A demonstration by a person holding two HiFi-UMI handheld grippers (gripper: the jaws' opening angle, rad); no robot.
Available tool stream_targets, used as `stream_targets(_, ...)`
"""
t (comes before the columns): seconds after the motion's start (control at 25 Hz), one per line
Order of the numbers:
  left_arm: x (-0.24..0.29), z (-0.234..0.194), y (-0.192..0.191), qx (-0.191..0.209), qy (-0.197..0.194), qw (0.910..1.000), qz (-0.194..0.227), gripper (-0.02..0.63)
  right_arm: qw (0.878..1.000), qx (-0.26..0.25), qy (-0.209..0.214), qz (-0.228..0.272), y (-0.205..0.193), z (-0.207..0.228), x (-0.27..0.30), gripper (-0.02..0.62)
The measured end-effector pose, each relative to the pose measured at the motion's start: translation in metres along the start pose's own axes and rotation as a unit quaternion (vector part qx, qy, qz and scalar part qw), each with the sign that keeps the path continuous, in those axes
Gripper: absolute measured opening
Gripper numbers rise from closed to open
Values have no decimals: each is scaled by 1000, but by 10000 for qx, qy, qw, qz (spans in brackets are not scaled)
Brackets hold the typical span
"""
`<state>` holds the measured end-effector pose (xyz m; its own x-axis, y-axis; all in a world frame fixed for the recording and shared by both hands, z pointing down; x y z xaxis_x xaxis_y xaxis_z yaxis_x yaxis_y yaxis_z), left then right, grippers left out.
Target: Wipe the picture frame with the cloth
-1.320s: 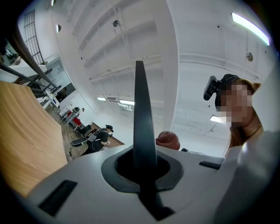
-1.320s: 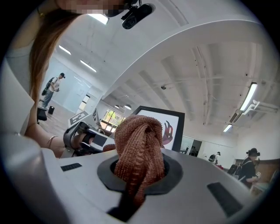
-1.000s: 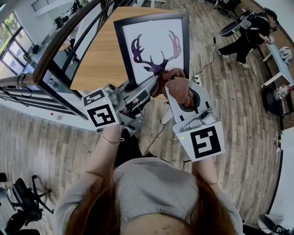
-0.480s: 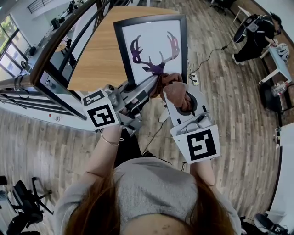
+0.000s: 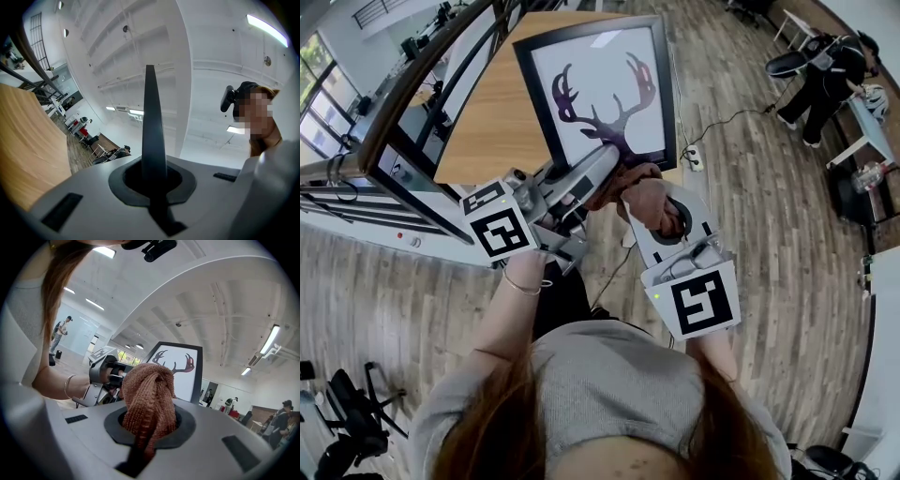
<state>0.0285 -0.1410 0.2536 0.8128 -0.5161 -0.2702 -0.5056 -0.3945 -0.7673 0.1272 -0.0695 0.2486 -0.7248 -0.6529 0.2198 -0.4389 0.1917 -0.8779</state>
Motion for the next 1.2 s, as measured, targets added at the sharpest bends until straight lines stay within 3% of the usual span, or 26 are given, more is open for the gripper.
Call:
stream_targets(0.4,0,-1,0,87,55,9999,-37,18,9995,111,205,-197,-10,-7,-4,46)
stream_targets(0.48,0,0,0,134,92,9999,-48,18,9996,177,212,-11,-7,-7,-11,46)
stream_targets(0.6,-1,1,0,210,148,9996,-116,18,9933,944,-257,624,10,7,-34,46)
stream_targets(0.64,-5,2,-1,228,145,9995,-146,18,9916,990,-370,740,17,13,-43,46)
stream_targets(0.76,-22,6,-7,248,89,9994,-216,18,9941,424,-463,889,37,22,-61,46)
stream_targets(0.92,-30,12,-7,377,105,9988,-291,18,9896,-150,-987,1037,64,41,-69,46)
stream_targets(1.2,-28,9,-7,417,96,9982,-419,18,9789,-515,-1250,1535,97,77,-56,46)
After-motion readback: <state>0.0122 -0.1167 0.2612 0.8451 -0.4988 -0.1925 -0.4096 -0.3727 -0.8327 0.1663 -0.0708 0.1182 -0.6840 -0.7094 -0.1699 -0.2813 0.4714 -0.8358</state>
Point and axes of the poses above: the fingertips, and each gripper's own axes: x forward along the fingers, z to its right, y out of its top, the point moved 6 cm from there along -x, backward along the fingers, and after that the axes turned 13 degrees about y, right-handed, at the moved point
